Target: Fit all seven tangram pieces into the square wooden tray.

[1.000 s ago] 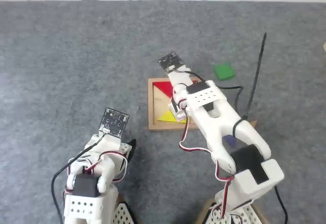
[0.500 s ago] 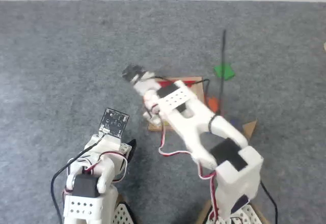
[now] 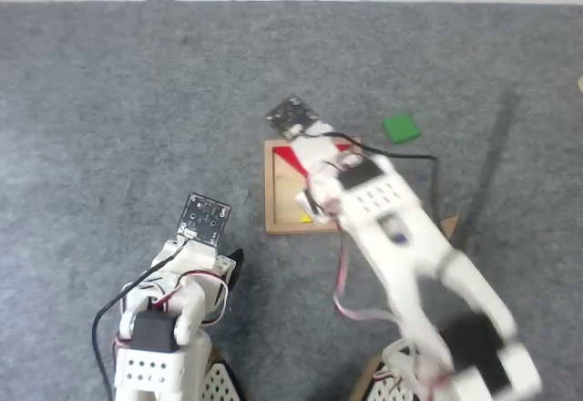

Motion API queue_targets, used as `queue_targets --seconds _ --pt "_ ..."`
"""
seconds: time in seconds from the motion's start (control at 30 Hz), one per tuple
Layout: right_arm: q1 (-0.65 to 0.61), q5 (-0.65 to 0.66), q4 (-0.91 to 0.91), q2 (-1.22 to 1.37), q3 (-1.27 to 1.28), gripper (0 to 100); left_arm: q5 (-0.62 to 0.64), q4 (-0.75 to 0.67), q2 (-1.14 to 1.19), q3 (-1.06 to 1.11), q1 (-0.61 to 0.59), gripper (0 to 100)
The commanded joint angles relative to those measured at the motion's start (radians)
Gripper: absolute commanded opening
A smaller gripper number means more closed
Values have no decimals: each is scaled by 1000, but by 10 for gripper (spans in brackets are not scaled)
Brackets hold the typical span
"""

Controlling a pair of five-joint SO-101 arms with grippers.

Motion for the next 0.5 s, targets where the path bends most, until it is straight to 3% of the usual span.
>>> queue_targets --seconds 0.0,0.1,0.3,0.47 --pt "42 -23 -28 -329 149 216 -8 3 -18 -10 -6 212" --pt "79 -25 -24 -510 316 203 -8 3 -18 -10 -6 212" --pt "211 20 -30 -661 525 61 -6 3 -18 -10 5 212" --pt "209 38 -67 -659 569 125 -6 3 -18 -10 132 212"
